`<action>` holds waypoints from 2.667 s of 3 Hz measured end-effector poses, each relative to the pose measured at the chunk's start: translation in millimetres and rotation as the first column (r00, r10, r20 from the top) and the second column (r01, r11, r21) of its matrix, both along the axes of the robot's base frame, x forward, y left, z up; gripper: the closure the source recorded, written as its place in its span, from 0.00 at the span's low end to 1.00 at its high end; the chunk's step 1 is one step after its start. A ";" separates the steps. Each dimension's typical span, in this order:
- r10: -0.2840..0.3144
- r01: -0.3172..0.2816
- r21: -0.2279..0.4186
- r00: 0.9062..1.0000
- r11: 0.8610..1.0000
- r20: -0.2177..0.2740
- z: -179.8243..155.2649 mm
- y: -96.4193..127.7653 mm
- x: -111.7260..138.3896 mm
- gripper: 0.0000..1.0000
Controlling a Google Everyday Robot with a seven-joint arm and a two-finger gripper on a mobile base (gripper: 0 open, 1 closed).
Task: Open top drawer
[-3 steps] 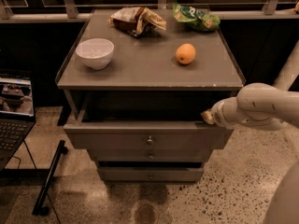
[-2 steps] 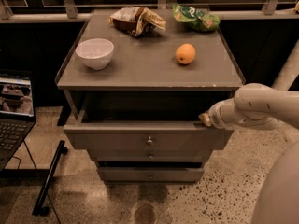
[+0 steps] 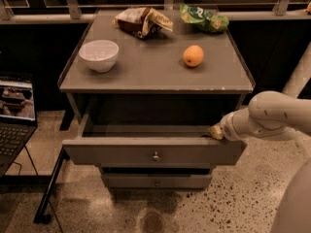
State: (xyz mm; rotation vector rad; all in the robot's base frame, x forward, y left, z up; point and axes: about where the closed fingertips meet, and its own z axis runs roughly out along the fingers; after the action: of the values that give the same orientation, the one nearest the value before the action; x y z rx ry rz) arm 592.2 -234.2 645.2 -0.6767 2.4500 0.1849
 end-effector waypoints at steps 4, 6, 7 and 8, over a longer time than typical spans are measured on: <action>-0.009 0.018 0.126 0.998 0.992 -0.068 9.5 -6.9 -68.0 1.00; 0.045 -0.045 0.276 0.999 0.960 0.005 38.2 -9.9 -109.3 1.00; -0.021 -0.039 0.319 0.983 0.947 0.184 79.6 -27.2 -100.8 1.00; -0.052 -0.034 0.337 0.969 0.941 0.243 93.7 -36.3 -104.1 0.82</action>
Offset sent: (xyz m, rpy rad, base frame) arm -0.1576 -0.0208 0.0097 0.2548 0.1744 -0.0353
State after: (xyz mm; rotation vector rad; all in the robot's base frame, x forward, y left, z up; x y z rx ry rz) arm 488.1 -270.5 738.9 -0.5017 2.1094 0.4771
